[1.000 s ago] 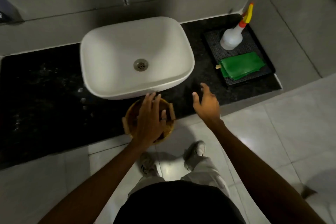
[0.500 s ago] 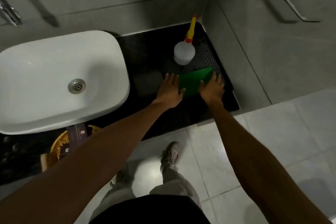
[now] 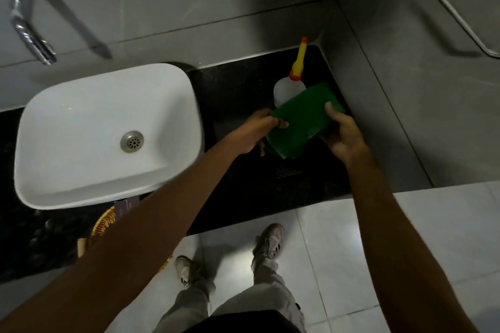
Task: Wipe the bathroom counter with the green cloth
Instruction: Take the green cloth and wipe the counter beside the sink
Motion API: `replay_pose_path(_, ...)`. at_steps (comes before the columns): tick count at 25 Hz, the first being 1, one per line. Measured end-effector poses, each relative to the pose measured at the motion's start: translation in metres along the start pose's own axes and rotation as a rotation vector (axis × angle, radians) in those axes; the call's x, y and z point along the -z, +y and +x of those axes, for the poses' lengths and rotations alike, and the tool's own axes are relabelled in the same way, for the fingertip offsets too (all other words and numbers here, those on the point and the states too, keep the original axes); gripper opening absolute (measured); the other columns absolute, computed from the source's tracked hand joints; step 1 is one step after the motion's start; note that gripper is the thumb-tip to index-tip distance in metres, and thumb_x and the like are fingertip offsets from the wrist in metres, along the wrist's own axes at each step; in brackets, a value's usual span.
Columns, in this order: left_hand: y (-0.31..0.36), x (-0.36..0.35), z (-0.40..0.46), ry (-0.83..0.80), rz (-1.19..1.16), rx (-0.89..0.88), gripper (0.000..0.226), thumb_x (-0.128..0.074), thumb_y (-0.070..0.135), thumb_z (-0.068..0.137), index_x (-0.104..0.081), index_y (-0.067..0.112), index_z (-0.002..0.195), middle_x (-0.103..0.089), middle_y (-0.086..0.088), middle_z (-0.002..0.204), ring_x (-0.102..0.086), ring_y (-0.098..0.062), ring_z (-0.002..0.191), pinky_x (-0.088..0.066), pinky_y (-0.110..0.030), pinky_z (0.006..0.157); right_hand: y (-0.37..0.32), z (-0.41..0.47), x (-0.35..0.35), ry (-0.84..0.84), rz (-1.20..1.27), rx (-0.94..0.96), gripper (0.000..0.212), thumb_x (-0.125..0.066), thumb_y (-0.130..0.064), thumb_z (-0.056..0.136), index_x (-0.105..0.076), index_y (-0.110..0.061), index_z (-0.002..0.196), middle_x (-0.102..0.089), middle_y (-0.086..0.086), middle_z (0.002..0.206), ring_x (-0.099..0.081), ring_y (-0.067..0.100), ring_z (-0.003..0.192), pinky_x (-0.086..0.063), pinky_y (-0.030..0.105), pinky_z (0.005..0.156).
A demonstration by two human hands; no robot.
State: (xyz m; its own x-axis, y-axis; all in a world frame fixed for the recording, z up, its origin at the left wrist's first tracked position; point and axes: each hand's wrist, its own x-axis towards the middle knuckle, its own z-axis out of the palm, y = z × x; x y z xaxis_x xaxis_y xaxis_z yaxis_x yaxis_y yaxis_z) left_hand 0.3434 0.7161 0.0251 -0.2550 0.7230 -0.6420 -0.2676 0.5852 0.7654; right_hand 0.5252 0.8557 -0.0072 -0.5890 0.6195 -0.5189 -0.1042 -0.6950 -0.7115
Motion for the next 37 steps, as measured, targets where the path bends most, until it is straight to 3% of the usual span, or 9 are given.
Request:
replay_pose_path(5, 0.004, 0.064, -0.114, 0.126, -0.329, -0.201, 0.022, -0.075, 0.015, 0.089, -0.069, 0.009, 0.109, -0.082, -0.009, 0.100, -0.080, -0.023, 0.090, -0.066, -0.033, 0.074, 0.065, -0.069, -0.153, -0.386, 0.456, 0.082, 0.079, -0.083, -0.057, 0.068, -0.066, -0.012, 0.131, -0.063, 0.017, 0.135, -0.057, 0.037, 0.126, -0.035, 0.058, 0.115)
replay_pose_path(8, -0.024, 0.136, -0.193, 0.387, 0.059, -0.380, 0.027, -0.063, 0.043, 0.099, -0.059, 0.017, 0.104, -0.071, -0.001, 0.094, -0.072, -0.012, 0.076, -0.055, -0.027, 0.063, 0.110, -0.098, -0.269, -0.382, 0.394, 0.077, 0.058, -0.077, -0.041, 0.081, -0.070, -0.003, 0.125, -0.071, 0.020, 0.122, -0.069, 0.036, 0.112, -0.053, 0.052, 0.100)
replay_pose_path(14, -0.171, 0.339, -0.341, 0.907, 0.337, -0.505, 0.052, -0.037, 0.062, 0.099, -0.060, 0.024, 0.127, -0.062, 0.006, 0.126, -0.060, 0.004, 0.100, -0.044, -0.005, 0.086, 0.254, -0.152, -0.457, -0.432, 0.316, -0.175, 0.040, -0.061, -0.027, 0.089, -0.075, -0.005, 0.119, -0.073, 0.020, 0.120, -0.071, 0.040, 0.104, -0.057, 0.054, 0.092)
replay_pose_path(18, -0.307, 0.562, -0.387, 1.102, 0.357, -0.266, 0.041, -0.049, 0.037, 0.107, -0.059, 0.011, 0.137, -0.061, -0.012, 0.138, -0.057, -0.029, 0.130, -0.047, -0.041, 0.112, 0.404, -0.141, -0.640, -0.337, 0.017, -0.336, 0.042, -0.055, -0.015, 0.088, -0.069, -0.008, 0.127, -0.074, 0.018, 0.118, -0.070, 0.039, 0.104, -0.059, 0.050, 0.087)
replay_pose_path(23, -0.376, 0.618, -0.327, 0.873, 0.410, 0.037, 0.057, -0.045, 0.028, 0.110, -0.033, 0.003, 0.159, -0.026, -0.017, 0.171, -0.012, -0.032, 0.163, -0.017, -0.044, 0.132, 0.476, -0.076, -0.678, -0.219, -0.386, -0.507, 0.054, -0.046, -0.001, 0.089, -0.056, -0.003, 0.142, -0.062, 0.025, 0.130, -0.059, 0.040, 0.111, -0.049, 0.052, 0.101)
replay_pose_path(27, -0.382, 0.604, -0.321, 0.741, 0.731, 0.073, 0.064, -0.029, 0.039, 0.113, -0.010, 0.009, 0.166, 0.000, -0.008, 0.177, 0.006, -0.029, 0.164, -0.001, -0.043, 0.134, 0.479, -0.061, -0.678, -0.172, -0.679, -0.101, 0.064, -0.040, 0.006, 0.091, -0.051, -0.022, 0.147, -0.065, 0.014, 0.117, -0.064, 0.035, 0.100, -0.056, 0.039, 0.082)
replay_pose_path(31, -0.388, 0.585, -0.322, 0.872, 0.949, 0.045, 0.067, -0.021, 0.047, 0.111, -0.006, 0.014, 0.167, -0.002, -0.004, 0.177, -0.001, -0.022, 0.165, -0.004, -0.042, 0.135, 0.492, -0.028, -0.694, -0.217, -1.114, 0.370, 0.079, -0.046, 0.005, 0.091, -0.018, -0.014, 0.162, -0.019, 0.014, 0.169, -0.021, 0.039, 0.154, -0.031, 0.052, 0.121)
replay_pose_path(35, -0.407, 0.595, -0.305, 0.918, 0.944, -0.001, 0.066, -0.021, 0.049, 0.111, -0.013, 0.015, 0.167, -0.011, -0.003, 0.177, -0.008, -0.020, 0.165, -0.010, -0.042, 0.134, 0.543, 0.038, -0.690, -0.469, -1.925, 0.264, 0.081, -0.032, -0.061, 0.102, -0.004, -0.017, 0.164, 0.006, 0.007, 0.172, 0.006, 0.029, 0.159, 0.004, 0.053, 0.126)
replay_pose_path(37, -0.411, 0.595, -0.302, 0.938, 0.928, -0.024, 0.065, -0.023, 0.048, 0.111, -0.017, 0.015, 0.166, -0.015, -0.003, 0.176, -0.011, -0.021, 0.164, -0.014, -0.044, 0.134, 0.548, 0.060, -0.674, -0.594, -2.044, 0.567, 0.072, -0.022, -0.061, 0.104, -0.012, -0.022, 0.164, -0.001, 0.004, 0.172, 0.003, 0.027, 0.159, 0.005, 0.050, 0.127)
